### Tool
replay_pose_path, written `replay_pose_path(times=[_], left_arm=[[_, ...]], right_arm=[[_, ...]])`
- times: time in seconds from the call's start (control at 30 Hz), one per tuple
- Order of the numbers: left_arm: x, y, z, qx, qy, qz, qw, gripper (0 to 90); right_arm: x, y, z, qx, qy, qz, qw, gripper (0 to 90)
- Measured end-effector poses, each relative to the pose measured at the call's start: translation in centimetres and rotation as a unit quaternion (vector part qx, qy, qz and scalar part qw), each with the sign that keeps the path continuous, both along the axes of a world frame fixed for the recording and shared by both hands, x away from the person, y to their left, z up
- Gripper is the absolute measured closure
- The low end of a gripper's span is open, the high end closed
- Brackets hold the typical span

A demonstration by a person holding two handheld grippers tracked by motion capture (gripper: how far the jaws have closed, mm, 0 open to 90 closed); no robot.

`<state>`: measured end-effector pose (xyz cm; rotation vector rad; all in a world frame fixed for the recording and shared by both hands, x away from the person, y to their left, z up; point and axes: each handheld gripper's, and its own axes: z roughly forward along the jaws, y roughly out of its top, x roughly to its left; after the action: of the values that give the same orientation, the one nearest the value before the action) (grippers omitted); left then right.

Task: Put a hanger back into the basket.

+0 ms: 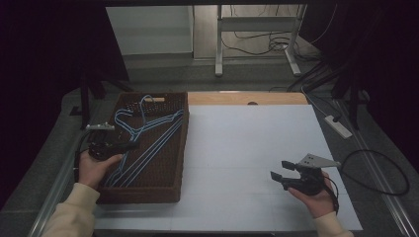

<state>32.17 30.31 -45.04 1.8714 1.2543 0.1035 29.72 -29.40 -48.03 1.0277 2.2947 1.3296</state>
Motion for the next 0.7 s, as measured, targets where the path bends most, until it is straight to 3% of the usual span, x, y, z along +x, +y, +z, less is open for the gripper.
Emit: replay_pose_path(times=[0.17, 0.27, 0.37, 0.57, 0.6, 0.63, 0.7], left_arm=[[0.5, 0.1, -0.4, 0.016, 0.023, 0.014, 0.9995, 86.8], [0.9, 0.2, -0.6, 0.028, 0.045, 0.037, 0.9979, 86.7], [1.5, 0.5, -1.1, 0.048, 0.073, 0.062, 0.9942, 86.6], [2.1, 0.5, -1.5, 0.076, 0.087, 0.077, 0.9904, 86.0], [2.4, 0.4, -1.8, 0.095, 0.094, 0.08, 0.9877, 85.7], [2.4, 0.4, -1.8, 0.095, 0.094, 0.08, 0.9877, 85.1], [2.7, 0.2, -2.1, 0.121, 0.103, 0.087, 0.9834, 84.5]], right_arm=[[0.0, 0.1, 0.0, 0.001, 0.001, 0.001, 1.0, 35.5], [-0.1, 0.1, 0.0, 0.0, 0.001, 0.001, 1.0, 35.6], [-0.1, 0.1, 0.0, -0.001, 0.001, 0.002, 1.0, 35.5], [0.0, 0.2, 0.0, -0.006, 0.004, 0.004, 1.0, 35.3], [-0.1, 0.2, -0.1, -0.006, 0.003, 0.004, 1.0, 35.3], [-0.1, 0.2, -0.1, -0.007, 0.003, 0.004, 1.0, 35.2], [-0.1, 0.2, -0.1, -0.007, 0.003, 0.004, 1.0, 35.2]])
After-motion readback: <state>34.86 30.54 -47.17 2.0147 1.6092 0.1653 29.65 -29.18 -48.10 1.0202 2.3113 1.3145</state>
